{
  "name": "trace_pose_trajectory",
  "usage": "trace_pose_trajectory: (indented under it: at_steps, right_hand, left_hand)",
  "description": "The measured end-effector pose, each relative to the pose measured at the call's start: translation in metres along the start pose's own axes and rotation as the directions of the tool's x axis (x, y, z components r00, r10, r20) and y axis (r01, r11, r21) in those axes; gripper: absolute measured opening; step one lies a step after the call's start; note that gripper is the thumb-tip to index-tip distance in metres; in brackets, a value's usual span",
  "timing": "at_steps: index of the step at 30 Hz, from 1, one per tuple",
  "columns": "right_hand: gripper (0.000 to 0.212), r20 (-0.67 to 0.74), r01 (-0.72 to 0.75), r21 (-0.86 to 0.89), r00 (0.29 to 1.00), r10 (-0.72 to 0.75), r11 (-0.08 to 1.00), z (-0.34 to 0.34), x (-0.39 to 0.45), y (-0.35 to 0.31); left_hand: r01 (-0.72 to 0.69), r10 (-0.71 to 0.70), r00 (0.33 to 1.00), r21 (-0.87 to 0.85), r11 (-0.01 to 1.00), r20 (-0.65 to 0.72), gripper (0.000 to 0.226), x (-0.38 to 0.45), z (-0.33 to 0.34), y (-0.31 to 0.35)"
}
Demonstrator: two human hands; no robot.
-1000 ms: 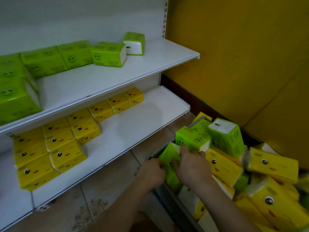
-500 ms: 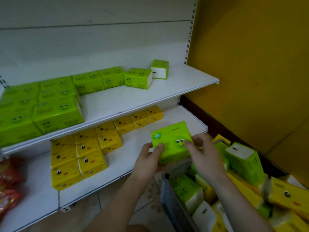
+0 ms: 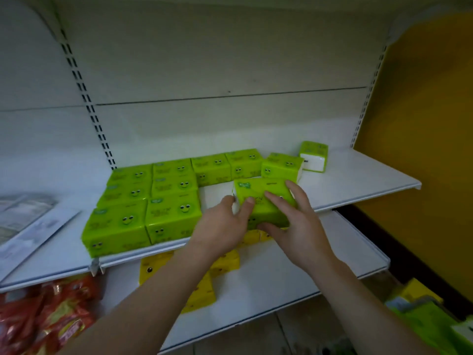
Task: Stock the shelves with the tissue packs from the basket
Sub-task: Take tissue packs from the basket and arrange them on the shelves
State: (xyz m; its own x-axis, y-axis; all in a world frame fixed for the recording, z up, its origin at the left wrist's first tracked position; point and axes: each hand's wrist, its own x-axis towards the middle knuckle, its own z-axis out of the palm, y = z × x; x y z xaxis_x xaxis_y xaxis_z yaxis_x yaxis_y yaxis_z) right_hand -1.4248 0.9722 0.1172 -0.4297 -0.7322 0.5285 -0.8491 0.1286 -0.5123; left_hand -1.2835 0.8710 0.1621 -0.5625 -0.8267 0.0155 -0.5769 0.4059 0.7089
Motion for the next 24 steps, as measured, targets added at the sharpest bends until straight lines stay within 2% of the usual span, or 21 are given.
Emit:
trace_pose_trajectory:
  at_steps: [2, 4, 6, 8, 11, 15, 18, 22, 24]
  right_hand:
    - [0.056, -0.029, 0.014, -0.004, 0.999, -0.014, 1.000, 0.020, 0.026, 0.001]
    - [0.045, -0.025, 0.020, -0.019, 0.999, -0.020, 1.000, 0.044, 0.052, 0.002]
    - [0.038, 0.021, 0.006, -0.029, 1.000, -0.006, 1.000, 0.072, 0.076, 0.003]
    - [0.035, 0.071, 0.004, -0.052, 0.997, 0.000, 0.999, 0.098, 0.092, 0.002]
    - [0.035, 0.083, 0.006, -0.055, 0.997, -0.001, 0.998, 0.120, 0.107, 0.001]
    - [0.037, 0.099, 0.008, -0.068, 0.995, -0.001, 0.998, 0.129, 0.116, 0.001]
    - [0.041, 0.113, 0.002, -0.075, 0.994, 0.006, 0.997, 0.132, 0.118, 0.000]
    - [0.054, 0.177, 0.050, -0.118, 0.984, -0.028, 0.992, 0.115, 0.105, 0.002]
    - [0.051, 0.152, 0.045, -0.105, 0.988, -0.029, 0.993, 0.092, 0.095, 0.005]
  left_hand:
    - [-0.094, 0.137, 0.983, 0.308, 0.947, -0.121, 0.055, 0.017, -0.019, -0.009]
    - [-0.114, 0.253, 0.937, 0.473, 0.874, -0.241, 0.051, 0.036, -0.040, -0.023]
    - [-0.139, 0.296, 0.934, 0.559, 0.817, -0.201, 0.051, 0.059, -0.052, -0.047]
    - [-0.148, 0.271, 0.955, 0.594, 0.791, -0.122, 0.053, 0.075, -0.059, -0.071]
    - [-0.125, 0.217, 0.974, 0.648, 0.751, -0.064, 0.037, 0.091, -0.067, -0.088]
    - [-0.116, 0.126, 0.991, 0.661, 0.741, 0.033, 0.050, 0.100, -0.068, -0.103]
    - [-0.123, 0.126, 0.991, 0.679, 0.724, 0.045, 0.056, 0.102, -0.067, -0.107]
    - [-0.126, 0.169, 0.986, 0.663, 0.738, -0.001, 0.048, 0.106, -0.070, -0.105]
    - [-0.118, 0.202, 0.978, 0.637, 0.761, -0.060, 0.060, 0.102, -0.070, -0.095]
